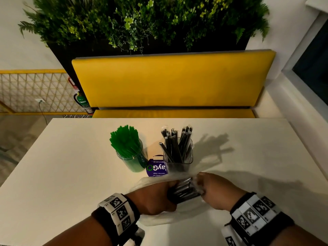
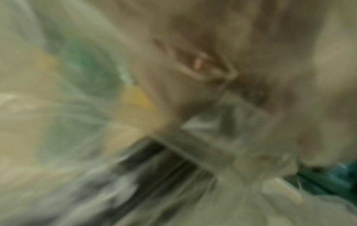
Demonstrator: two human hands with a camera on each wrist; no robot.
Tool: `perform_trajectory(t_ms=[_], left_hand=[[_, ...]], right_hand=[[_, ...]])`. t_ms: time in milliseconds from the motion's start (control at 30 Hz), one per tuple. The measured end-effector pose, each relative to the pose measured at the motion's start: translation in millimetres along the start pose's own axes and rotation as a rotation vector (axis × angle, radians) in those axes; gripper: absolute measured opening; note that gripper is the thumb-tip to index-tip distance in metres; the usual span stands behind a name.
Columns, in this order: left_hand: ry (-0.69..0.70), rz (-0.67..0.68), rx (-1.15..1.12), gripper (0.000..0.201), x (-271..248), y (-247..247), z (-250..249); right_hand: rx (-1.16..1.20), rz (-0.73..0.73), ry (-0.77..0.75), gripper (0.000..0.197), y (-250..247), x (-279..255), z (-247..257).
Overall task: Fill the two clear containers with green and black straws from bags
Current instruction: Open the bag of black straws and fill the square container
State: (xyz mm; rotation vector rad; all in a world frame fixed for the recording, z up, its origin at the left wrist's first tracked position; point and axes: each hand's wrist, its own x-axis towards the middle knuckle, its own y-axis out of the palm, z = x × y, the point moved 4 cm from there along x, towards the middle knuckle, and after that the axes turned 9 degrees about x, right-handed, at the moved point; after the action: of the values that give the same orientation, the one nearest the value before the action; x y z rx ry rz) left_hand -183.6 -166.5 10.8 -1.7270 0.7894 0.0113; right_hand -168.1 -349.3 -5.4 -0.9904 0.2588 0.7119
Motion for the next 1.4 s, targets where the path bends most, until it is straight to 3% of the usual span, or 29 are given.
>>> perform_trajectory(t_ms=[133,267,300,367,433,500,567,667,900,1033,1100,1133,1200,1233,1300,1333,1400], left_hand=[[0.084,0.137,-0.357,0.032,4,-3,-15],[0.195,0.093,-0.676,0.028,-9,-53,-27],[0.215,0.017,-0.776,0.025,-12,-72,-28],[0.228,-0.259,-1.04,0.02,-12,-111,-21],[0.167,-0.621,-1.276,0.02,-6,-138,-2],[0.09,-0.847,-1.366,0.019,5,-151,12],[0.034,-0.892,-1.379,0.019,20,-152,15],[-0.076,-0.854,-1.377,0.018,47,-136,16],[-0.25,-0.857,-1.25,0.013,85,-96,37],[-0.205,-0.551,-0.829,0.026,92,-73,39],[-0.137,-0.395,-0.731,0.045,85,-67,41],[-0.121,-0.357,-0.756,0.063,79,-66,44],[-0.138,-0.437,-0.8,0.1,67,-79,50],[-0.143,-0.538,-0.772,0.106,61,-91,49],[-0.063,-0.731,-0.528,0.097,54,-111,35],[-0.007,-0.787,-0.268,0.087,55,-117,21],[0.099,-0.709,0.287,0.067,70,-103,-3]], right_hand=[[0.07,-0.04,-0.052,0.039,6,5,4],[-0.11,-0.037,0.024,0.041,6,5,11],[-0.173,-0.03,0.003,0.047,7,5,15],[-0.256,-0.062,-0.065,0.058,10,3,23],[-0.289,-0.119,-0.106,0.056,12,1,30],[-0.327,-0.153,-0.134,0.058,12,-3,39],[-0.359,-0.167,-0.134,0.067,12,-1,42],[-0.382,-0.153,-0.077,0.072,12,6,40],[-0.252,-0.208,-0.044,0.062,14,8,35],[-0.206,-0.198,-0.029,0.061,14,10,34],[-0.193,-0.195,-0.031,0.056,12,9,35],[-0.188,-0.193,-0.031,0.056,11,8,35],[-0.179,-0.19,-0.026,0.057,11,8,34],[-0.176,-0.189,-0.028,0.058,12,8,34],[-0.161,-0.19,-0.033,0.06,12,9,33],[-0.157,-0.194,-0.036,0.058,12,9,33],[-0.175,-0.207,-0.041,0.053,10,8,35]])
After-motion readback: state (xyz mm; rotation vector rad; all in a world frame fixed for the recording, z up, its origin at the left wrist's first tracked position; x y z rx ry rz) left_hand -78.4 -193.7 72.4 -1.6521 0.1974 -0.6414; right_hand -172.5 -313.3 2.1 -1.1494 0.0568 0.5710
